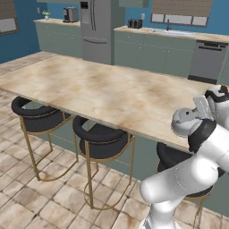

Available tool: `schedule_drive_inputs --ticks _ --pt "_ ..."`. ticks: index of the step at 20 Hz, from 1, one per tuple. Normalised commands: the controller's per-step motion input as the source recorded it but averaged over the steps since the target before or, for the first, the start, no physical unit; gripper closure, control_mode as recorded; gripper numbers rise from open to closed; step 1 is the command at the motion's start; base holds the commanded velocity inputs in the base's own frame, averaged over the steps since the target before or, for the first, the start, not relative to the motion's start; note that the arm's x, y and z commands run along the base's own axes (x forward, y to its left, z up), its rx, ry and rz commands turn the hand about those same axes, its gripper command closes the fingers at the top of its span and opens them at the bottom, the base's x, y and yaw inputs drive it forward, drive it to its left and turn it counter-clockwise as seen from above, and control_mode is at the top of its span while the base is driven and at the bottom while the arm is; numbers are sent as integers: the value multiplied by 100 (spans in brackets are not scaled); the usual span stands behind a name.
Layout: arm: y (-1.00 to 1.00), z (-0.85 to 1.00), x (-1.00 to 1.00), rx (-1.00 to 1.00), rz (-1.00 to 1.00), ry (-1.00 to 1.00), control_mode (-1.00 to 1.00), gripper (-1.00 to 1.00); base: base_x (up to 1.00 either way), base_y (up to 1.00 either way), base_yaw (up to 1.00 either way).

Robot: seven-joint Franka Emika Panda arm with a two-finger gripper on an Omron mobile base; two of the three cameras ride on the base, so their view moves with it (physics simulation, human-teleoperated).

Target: The kettle is done boiling. Turn off the stove, then wait for 300 timesteps before moving the kettle to the dining table.

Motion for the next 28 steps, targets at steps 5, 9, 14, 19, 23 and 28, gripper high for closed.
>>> schedule_drive_inputs --ticks 5,9,14,19,23,28 --pt "-23 -20 27 3 1 0 -100 100 0 0 0" --pt "-18 -12 33 1 0 0 -100 100 0 0 0" --pt "-8 -16 34 0 0 -2 -100 100 0 0 0" --pt "-12 -22 30 0 0 -6 -100 100 0 0 0" --pt "-10 -22 14 0 0 -3 -100 100 0 0 0" --pt "-3 -12 1 0 0 0 -100 100 0 0 0"
